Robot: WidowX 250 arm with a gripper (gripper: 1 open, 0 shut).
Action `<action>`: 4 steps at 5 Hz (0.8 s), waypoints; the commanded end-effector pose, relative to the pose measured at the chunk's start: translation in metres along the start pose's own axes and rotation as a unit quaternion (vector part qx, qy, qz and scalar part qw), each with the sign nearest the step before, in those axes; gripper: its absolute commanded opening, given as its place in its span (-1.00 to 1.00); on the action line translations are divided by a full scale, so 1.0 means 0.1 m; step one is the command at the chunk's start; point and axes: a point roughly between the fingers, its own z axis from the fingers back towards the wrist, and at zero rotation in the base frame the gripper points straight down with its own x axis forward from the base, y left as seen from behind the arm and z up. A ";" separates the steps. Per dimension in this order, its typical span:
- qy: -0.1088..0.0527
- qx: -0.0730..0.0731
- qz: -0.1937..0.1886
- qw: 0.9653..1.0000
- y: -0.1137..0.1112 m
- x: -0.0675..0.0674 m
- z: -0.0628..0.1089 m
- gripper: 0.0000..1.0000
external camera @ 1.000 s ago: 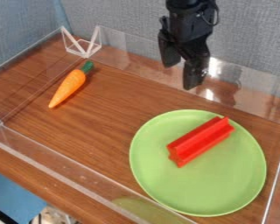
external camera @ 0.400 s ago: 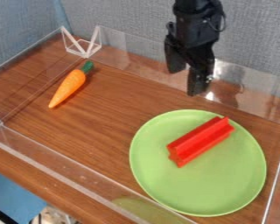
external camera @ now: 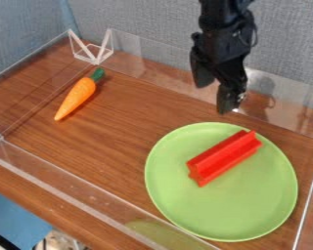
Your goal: Put the red object on the right side
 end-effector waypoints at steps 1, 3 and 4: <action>-0.018 0.017 -0.016 1.000 0.08 0.05 0.20 1.00; -0.027 0.030 -0.054 0.998 0.16 0.11 0.38 1.00; -0.008 0.033 -0.077 0.996 0.36 0.01 0.48 1.00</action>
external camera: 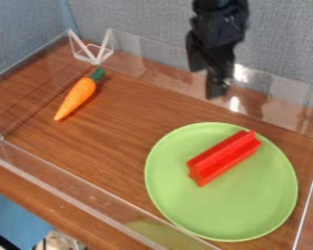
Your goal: Put the red object on the right side
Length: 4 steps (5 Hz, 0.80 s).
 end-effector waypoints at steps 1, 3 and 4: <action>-0.004 0.023 -0.059 0.998 0.18 -0.11 0.39 1.00; 0.001 0.034 -0.109 0.993 0.11 -0.02 0.47 1.00; 0.000 0.037 -0.120 0.992 0.03 0.09 0.43 1.00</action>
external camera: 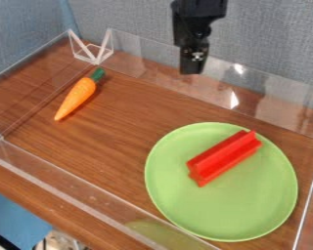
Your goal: Put the red object on the right side
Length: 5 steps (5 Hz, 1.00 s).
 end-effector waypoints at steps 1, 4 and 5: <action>-0.019 0.026 -0.009 0.999 0.11 0.09 0.12 1.00; -0.019 0.030 -0.026 0.999 0.13 0.05 -0.07 1.00; -0.020 0.031 -0.043 0.998 0.08 0.04 -0.12 1.00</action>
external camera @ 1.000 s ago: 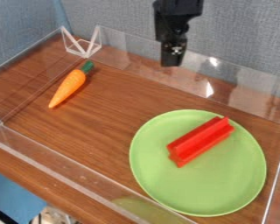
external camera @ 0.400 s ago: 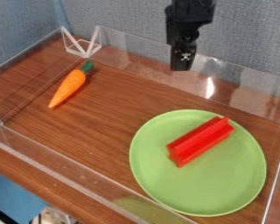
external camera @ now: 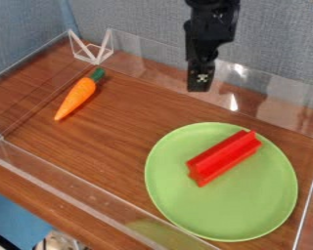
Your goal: Put the red object on the right side
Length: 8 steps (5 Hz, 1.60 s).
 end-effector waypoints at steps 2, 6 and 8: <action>0.001 0.032 0.031 0.999 0.14 0.09 0.06 1.00; 0.020 0.051 0.055 0.997 0.18 -0.08 0.02 -1.00; -0.006 0.043 -0.008 0.999 0.08 0.12 -0.17 -1.00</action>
